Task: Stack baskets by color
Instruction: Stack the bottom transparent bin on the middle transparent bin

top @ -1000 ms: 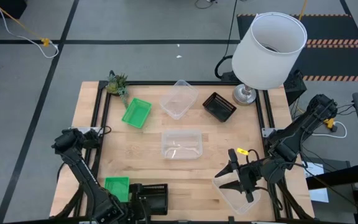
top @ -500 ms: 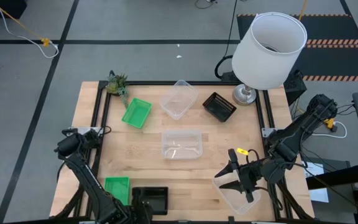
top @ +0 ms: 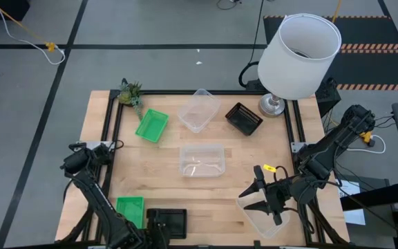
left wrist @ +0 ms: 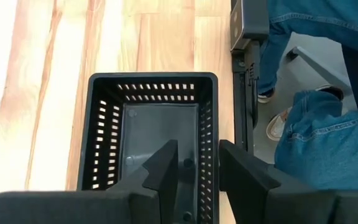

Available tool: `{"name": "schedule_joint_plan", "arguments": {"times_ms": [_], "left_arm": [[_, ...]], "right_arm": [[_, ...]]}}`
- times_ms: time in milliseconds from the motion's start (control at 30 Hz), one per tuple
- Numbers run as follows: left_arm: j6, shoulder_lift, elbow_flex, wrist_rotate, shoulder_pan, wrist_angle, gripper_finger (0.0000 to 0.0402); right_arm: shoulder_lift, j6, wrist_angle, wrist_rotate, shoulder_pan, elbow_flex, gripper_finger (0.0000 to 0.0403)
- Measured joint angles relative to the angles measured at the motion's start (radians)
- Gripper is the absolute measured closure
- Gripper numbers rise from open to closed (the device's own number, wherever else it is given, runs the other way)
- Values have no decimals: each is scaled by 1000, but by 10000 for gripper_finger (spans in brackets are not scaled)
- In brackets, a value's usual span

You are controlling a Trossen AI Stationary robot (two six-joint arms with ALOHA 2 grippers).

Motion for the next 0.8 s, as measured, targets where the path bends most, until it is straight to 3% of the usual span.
{"name": "schedule_joint_plan", "arguments": {"times_ms": [200, 400, 600, 800], "left_arm": [[29, 0, 0, -13, 15, 5, 282], [195, -11, 0, -92, 57, 5, 282], [297, -43, 0, -131, 115, 0, 282], [305, -44, 0, -142, 135, -2, 282]], "right_arm": [[0, 15, -10, 0, 0, 0, 222], [0, 85, -34, 26, 0, 0, 222], [26, 396, -194, 57, 36, 0, 222], [146, 716, -267, 49, 121, -1, 222]]}}
